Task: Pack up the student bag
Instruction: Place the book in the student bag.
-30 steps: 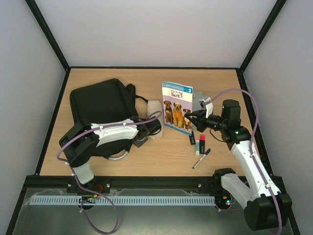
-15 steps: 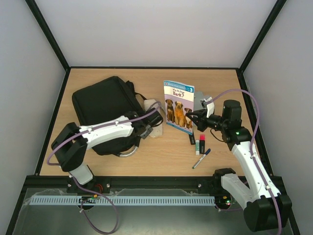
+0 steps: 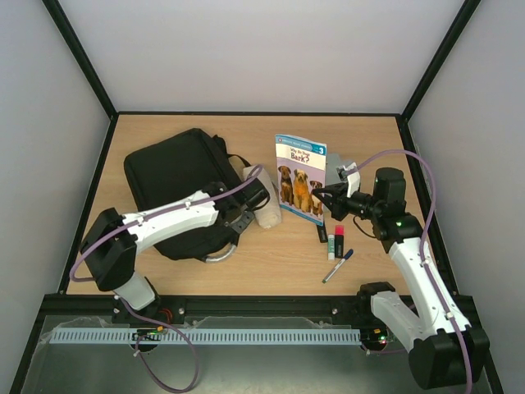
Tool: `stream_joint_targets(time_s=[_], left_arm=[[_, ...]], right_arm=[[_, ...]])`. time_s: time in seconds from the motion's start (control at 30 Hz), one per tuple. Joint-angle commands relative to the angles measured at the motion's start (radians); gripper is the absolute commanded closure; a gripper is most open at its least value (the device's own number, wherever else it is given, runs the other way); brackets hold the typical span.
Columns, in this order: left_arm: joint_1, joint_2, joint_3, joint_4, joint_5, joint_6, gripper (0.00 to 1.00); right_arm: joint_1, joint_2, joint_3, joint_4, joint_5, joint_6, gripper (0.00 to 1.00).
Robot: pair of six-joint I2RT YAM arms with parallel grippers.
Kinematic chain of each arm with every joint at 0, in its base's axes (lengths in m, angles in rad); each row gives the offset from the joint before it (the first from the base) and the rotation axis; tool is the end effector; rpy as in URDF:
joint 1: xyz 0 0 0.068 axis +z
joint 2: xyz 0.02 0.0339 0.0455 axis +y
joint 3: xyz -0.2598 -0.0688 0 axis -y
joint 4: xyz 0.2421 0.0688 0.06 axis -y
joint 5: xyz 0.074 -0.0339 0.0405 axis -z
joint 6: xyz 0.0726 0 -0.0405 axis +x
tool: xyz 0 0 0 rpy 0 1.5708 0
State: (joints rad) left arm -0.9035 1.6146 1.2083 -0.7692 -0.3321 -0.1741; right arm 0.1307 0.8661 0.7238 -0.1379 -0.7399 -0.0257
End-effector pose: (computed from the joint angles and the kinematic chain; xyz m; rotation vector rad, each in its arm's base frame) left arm 0.2243 -0.2465 0.2009 0.8568 2.4921 0.1082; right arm 0.2142 0.0775 0.3012 -0.6523 1.7213 0.7541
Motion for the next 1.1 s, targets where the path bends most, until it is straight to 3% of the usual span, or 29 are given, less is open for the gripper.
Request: stream_joint_targets(time_s=[0.0,0.17,0.5,0.67,0.87,1.0,1.07], left_arm=[[-0.019,-0.039,-0.034,-0.133,-0.006,-0.056,0.46],[-0.021,-0.010,-0.045,-0.147,-0.027,-0.071,0.48],[-0.018,0.167,0.011,-0.192,0.015,-0.032,0.43],[-0.015,0.214,0.003,-0.187,-0.059,-0.039,0.47],[-0.007,0.208,-0.019,-0.154,-0.105,-0.063,0.52],[-0.003,0.190,-0.035,-0.115,-0.081,-0.063,0.47],[0.003,0.177,-0.043,-0.086,-0.069,-0.058,0.49]], right_arm=[[-0.003,-0.022,-0.002,0.020,-0.028,-0.002,0.99],[-0.005,-0.021,-0.004,0.020,-0.032,-0.002,0.99],[-0.010,-0.034,-0.006,0.017,-0.032,-0.002,0.99],[-0.014,-0.032,-0.006,0.017,-0.037,-0.001,0.99],[-0.014,-0.021,-0.007,0.018,-0.045,-0.003,0.99],[-0.015,-0.016,-0.008,0.020,-0.048,-0.002,0.99],[-0.015,-0.015,-0.009,0.019,-0.047,-0.003,0.99]])
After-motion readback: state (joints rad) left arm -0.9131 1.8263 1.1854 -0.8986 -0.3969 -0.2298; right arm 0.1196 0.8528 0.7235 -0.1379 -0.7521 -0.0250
